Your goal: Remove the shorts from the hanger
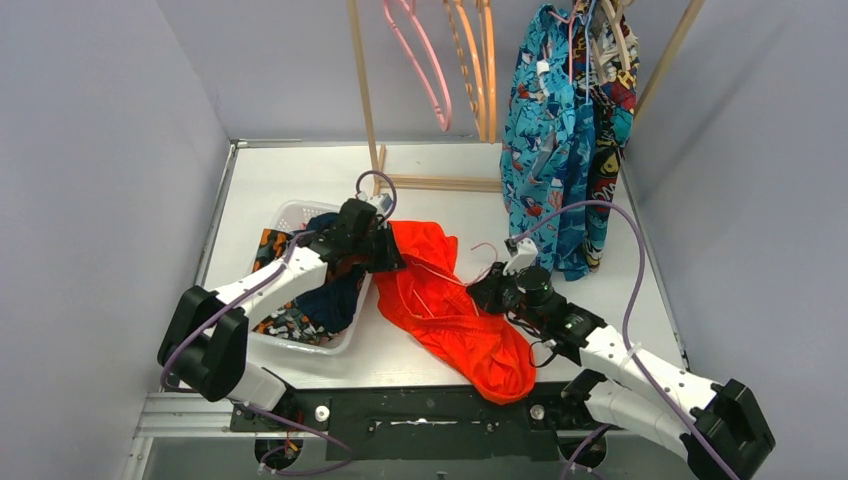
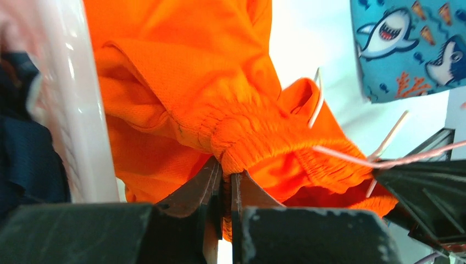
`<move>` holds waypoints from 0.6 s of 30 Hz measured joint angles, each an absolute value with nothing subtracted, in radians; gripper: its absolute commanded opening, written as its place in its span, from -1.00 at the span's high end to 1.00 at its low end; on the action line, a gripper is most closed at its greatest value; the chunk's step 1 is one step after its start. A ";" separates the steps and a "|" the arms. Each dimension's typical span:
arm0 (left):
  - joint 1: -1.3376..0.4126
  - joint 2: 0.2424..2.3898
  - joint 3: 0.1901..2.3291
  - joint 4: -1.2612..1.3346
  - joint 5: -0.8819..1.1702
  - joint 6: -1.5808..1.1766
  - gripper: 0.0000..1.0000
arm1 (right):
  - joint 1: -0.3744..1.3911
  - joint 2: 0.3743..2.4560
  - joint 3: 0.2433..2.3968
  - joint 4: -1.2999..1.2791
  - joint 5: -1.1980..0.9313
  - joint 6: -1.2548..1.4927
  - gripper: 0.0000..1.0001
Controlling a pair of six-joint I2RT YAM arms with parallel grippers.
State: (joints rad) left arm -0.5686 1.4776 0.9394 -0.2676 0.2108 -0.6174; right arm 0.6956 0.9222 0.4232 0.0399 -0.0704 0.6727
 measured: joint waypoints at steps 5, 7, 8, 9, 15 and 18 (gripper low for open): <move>-0.552 1.478 1.016 -0.302 0.170 -0.617 1.00 | 0.729 0.877 0.469 -0.122 -0.078 0.585 1.00; -0.551 1.480 1.048 -0.326 0.155 -0.616 1.00 | 0.751 0.867 0.492 -0.168 -0.069 0.559 1.00; -0.550 1.484 1.066 -0.337 0.149 -0.614 1.00 | 0.763 0.857 0.503 -0.187 -0.060 0.550 1.00; -0.548 1.491 1.081 -0.347 0.141 -0.612 1.00 | 0.771 0.848 0.509 -0.198 -0.052 0.543 1.00; -0.522 1.538 1.100 -0.396 0.117 -0.597 1.00 | 0.800 0.740 0.514 -0.239 0.006 0.527 1.00; -0.505 1.544 1.100 -0.419 0.105 -0.588 1.00 | 0.800 0.701 0.512 -0.249 0.023 0.526 1.00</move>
